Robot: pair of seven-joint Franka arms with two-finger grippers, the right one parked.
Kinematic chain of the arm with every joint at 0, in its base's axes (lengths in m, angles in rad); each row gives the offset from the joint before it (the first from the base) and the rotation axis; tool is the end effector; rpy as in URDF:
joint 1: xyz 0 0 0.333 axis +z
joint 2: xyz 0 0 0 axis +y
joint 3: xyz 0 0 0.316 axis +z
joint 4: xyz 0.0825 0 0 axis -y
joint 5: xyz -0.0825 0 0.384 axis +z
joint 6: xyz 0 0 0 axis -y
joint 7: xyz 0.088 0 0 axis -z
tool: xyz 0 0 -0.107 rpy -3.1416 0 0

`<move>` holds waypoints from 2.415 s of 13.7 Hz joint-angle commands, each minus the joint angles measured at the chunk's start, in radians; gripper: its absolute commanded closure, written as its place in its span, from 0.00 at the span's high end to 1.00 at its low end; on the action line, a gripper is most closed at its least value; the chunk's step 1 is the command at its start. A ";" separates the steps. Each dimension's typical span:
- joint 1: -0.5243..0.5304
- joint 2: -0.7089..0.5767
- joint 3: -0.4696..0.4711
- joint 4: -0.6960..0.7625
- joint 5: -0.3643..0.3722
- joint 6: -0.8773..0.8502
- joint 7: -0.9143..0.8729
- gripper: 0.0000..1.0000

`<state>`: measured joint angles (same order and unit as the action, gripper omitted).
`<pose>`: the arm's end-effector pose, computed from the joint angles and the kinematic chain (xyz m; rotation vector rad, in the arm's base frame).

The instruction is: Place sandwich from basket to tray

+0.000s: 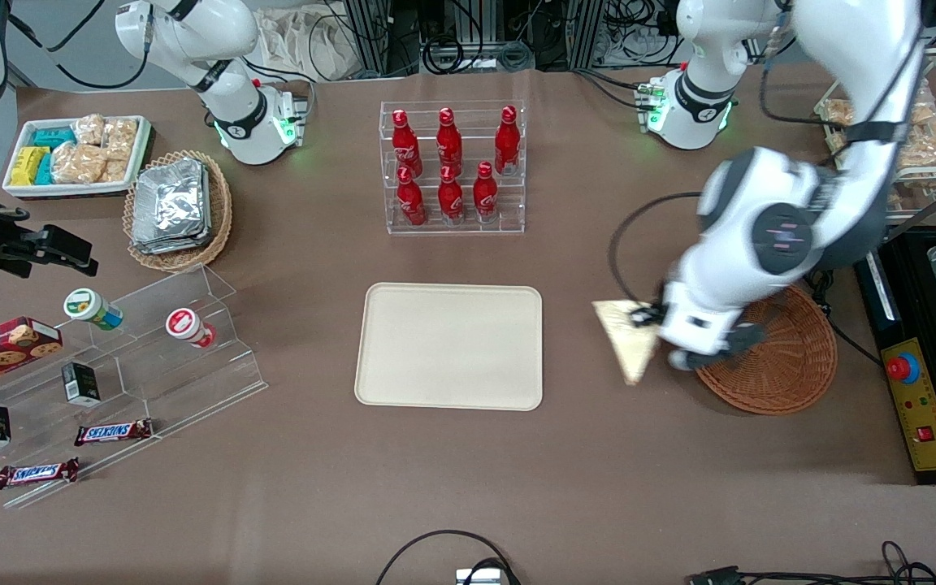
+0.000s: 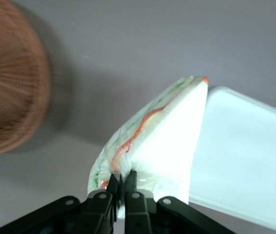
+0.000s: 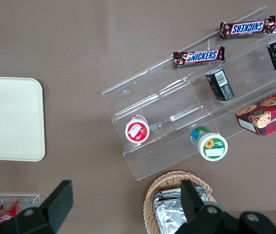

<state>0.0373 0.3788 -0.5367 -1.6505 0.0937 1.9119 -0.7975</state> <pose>0.5867 -0.2714 0.4129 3.0596 0.4454 -0.1748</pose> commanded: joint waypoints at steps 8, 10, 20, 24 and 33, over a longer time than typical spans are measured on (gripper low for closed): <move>-0.281 0.406 0.017 0.261 0.196 0.093 -0.129 0.00; -0.289 0.451 0.017 0.256 0.268 0.130 -0.131 0.00; -0.272 0.437 0.015 0.262 0.284 0.116 -0.129 1.00; -0.247 0.365 0.014 0.252 0.282 0.073 -0.132 1.00; 0.142 -0.171 -0.089 -0.328 0.091 0.160 0.182 1.00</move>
<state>0.0408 0.3936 -0.5850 -1.7664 0.2605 2.0157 -0.7465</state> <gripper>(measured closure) 0.000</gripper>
